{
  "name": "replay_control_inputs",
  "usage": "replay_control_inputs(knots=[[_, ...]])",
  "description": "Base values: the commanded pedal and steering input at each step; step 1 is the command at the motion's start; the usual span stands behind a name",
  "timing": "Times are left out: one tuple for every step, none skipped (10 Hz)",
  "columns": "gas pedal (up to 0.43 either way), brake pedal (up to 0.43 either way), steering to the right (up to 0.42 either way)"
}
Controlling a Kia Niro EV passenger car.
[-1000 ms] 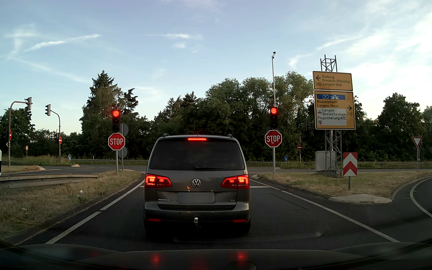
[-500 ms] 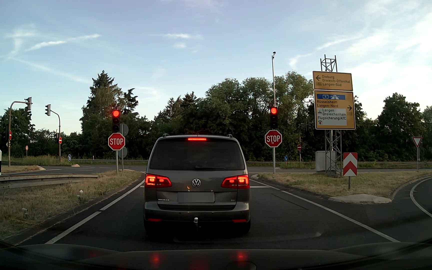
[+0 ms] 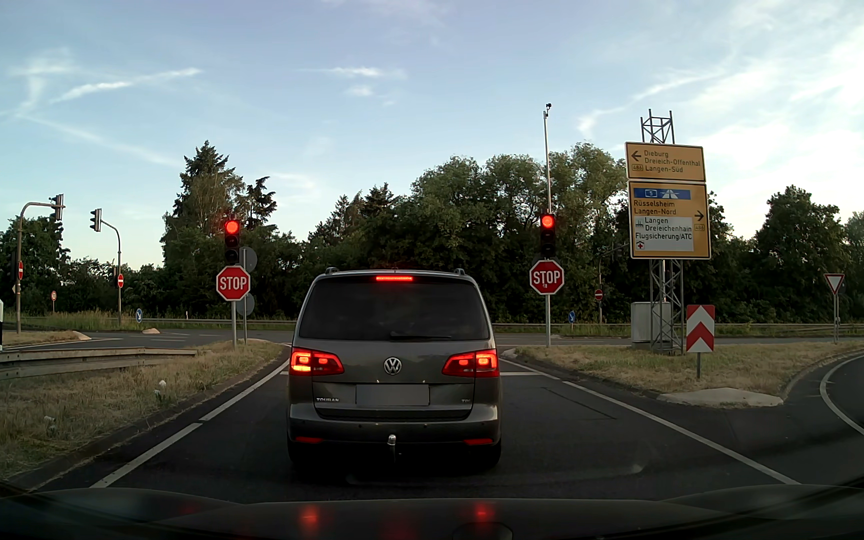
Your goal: Follow the waypoints while adhering to traffic rules and regulations
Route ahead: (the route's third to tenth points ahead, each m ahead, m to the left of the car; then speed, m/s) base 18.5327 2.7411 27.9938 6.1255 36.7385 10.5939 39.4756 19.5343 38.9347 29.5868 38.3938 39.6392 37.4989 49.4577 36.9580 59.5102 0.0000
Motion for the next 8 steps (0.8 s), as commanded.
replay_control_inputs(knots=[[0.0,0.39,-0.01],[0.0,0.39,-0.01],[0.0,0.39,-0.01],[0.0,0.39,-0.01],[0.0,0.39,-0.01],[0.0,0.39,-0.01],[0.0,0.39,-0.01],[0.0,0.39,-0.01]])
